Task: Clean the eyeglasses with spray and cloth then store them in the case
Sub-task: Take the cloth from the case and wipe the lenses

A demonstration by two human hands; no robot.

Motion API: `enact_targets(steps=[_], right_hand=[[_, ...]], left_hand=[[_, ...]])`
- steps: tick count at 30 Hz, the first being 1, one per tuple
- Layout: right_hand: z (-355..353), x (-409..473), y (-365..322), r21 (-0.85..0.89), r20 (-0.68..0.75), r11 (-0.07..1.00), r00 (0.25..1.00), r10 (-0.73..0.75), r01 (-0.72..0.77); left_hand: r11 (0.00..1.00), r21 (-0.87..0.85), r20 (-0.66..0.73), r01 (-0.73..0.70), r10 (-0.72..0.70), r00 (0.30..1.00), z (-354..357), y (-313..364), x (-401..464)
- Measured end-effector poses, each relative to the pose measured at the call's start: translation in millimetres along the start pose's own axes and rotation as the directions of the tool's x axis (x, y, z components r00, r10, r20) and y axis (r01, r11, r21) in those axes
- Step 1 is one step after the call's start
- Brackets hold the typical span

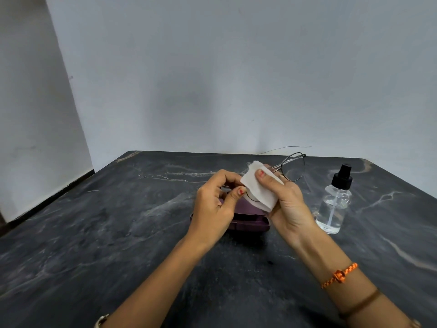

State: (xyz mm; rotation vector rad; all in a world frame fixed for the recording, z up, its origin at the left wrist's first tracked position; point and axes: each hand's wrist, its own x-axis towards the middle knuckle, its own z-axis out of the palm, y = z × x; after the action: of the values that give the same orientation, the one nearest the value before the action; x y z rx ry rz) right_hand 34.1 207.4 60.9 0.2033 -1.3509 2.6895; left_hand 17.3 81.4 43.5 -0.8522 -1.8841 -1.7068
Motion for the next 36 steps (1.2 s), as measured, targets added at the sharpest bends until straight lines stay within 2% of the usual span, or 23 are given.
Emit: enact_targets(steps=[4,9,18,24,28,33,36], right_hand=[[0,-1,0,-0.032,-0.031,0.999,0.999,0.013,-0.014],[-2,0,1,0.09,-0.113,0.995,0.993,0.047,-0.037],[1,0,14,0.057,0.009,0.998,0.999,0.039,-0.04],[-1,1,2,-0.044,0.039,0.999,0.999,0.0,0.002],[0,0,4,-0.026,-0.017,1.0,1.0,0.002,-0.002],[-2,1,5,0.082,-0.119,0.997,0.993,0.018,-0.008],[-4,2,6,0.096,-0.105,0.995,0.994,0.005,0.005]], left_hand=[[1.0,0.003,0.002,-0.007,0.007,1.0,-1,1,1],[1.0,-0.017,-0.011,0.004,-0.004,1.0,-1,1,0],[1.0,0.028,0.016,0.013,-0.013,1.0,-1,-4,-1],[0.999,0.032,0.02,-0.024,0.023,1.0,-1,-1,0],[1.0,0.007,0.004,-0.023,0.023,1.0,-2,0,0],[1.0,-0.018,-0.009,0.012,-0.012,1.0,-1,1,1],[1.0,0.001,0.03,-0.007,0.007,1.0,2,0,-1]])
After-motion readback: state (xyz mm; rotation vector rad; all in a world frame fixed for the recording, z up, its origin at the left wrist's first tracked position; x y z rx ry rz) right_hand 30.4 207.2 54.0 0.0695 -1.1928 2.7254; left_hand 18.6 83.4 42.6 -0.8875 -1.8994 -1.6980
